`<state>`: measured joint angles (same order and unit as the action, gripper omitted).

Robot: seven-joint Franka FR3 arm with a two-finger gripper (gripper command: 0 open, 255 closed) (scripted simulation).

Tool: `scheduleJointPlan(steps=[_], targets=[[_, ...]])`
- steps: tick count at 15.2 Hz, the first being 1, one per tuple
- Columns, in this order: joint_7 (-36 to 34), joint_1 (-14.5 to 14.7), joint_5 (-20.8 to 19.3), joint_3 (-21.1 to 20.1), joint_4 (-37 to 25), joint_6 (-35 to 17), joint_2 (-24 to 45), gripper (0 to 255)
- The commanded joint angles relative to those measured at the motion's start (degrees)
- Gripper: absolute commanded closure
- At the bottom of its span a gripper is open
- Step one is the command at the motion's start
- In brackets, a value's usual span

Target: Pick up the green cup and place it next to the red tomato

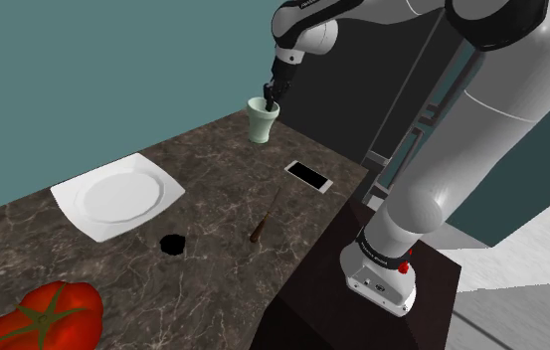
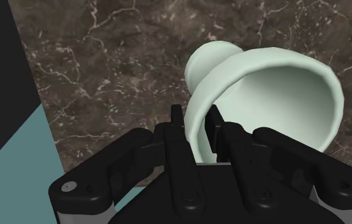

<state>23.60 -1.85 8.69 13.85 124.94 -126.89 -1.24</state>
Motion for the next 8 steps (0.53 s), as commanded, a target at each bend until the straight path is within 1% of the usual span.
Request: scheduleJointPlan(steps=[1, 8], targets=[[-0.48, 0.02, -0.38, -0.04, -0.99, 1.60, -0.68, 255], [-1.65, -0.02, -1.40, -0.10, -4.31, 6.79, -2.69, 255]])
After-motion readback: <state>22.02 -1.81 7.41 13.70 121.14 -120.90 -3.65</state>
